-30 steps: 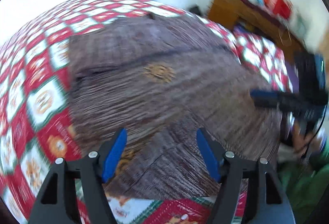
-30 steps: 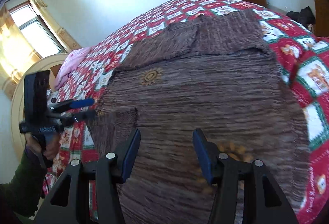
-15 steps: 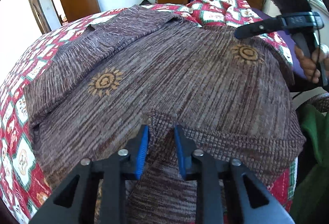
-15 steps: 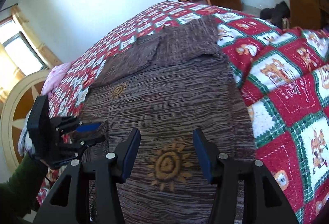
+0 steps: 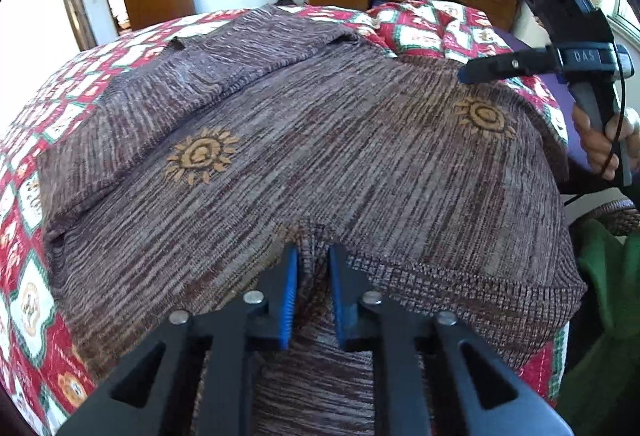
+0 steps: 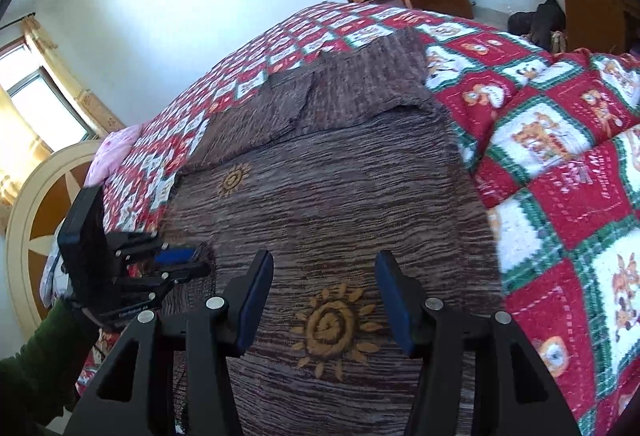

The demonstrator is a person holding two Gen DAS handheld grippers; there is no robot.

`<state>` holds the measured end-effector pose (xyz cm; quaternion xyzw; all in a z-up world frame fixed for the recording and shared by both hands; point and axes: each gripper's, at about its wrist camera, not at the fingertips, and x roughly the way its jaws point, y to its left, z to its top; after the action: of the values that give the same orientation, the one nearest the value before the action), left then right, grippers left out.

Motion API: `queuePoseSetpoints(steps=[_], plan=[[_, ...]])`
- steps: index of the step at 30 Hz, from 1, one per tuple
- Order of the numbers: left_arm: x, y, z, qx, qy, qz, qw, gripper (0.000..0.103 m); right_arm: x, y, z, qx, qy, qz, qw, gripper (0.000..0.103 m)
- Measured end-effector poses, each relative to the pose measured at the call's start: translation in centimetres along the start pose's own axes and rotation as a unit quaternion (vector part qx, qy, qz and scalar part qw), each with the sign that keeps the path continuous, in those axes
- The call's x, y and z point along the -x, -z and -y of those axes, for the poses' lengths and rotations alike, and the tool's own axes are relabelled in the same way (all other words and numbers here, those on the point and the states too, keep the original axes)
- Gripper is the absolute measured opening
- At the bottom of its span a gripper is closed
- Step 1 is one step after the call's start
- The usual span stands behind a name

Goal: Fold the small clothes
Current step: 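Grasp the sweater hem with the left gripper while the right gripper grasps the hem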

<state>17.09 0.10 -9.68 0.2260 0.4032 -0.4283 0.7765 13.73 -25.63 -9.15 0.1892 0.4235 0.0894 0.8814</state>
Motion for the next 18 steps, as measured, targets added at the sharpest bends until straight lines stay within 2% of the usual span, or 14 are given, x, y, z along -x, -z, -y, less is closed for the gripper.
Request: queuePoseSetpoints(steps=[3,7,9,11,16,18], plan=[[0.5,0.5,-0.2,0.048,-0.007,0.015,0.9987,0.011,0.9,-0.4,1.0,-0.015,0.008,0.013,1.0,0.055],[2.8,1.5,-0.3,0.126,-0.012,0.071,0.9895,0.01,3.1,-0.9,2.5,-0.014,0.032,0.02,0.999,0.055],[4.5,2.1,-0.4,0.16,-0.019,0.107,0.981,0.01,4.6,-0.8,3.6,-0.018,0.048,0.021,0.998,0.055],[6.2,2.7,-0.7,0.198,-0.021,0.149,0.9687,0.01,6.0,-0.5,4.9,-0.029,0.052,0.014,0.998,0.055],[8.3,3.2,-2.3,0.27,-0.037,0.197,0.9417,0.01,7.9,1.9,6.5,-0.047,0.041,-0.023,0.998,0.055],[9.0,3.2,-2.7,0.28,-0.04,0.208,0.9361,0.01,7.9,3.0,6.4,-0.047,0.03,-0.039,0.998,0.054]])
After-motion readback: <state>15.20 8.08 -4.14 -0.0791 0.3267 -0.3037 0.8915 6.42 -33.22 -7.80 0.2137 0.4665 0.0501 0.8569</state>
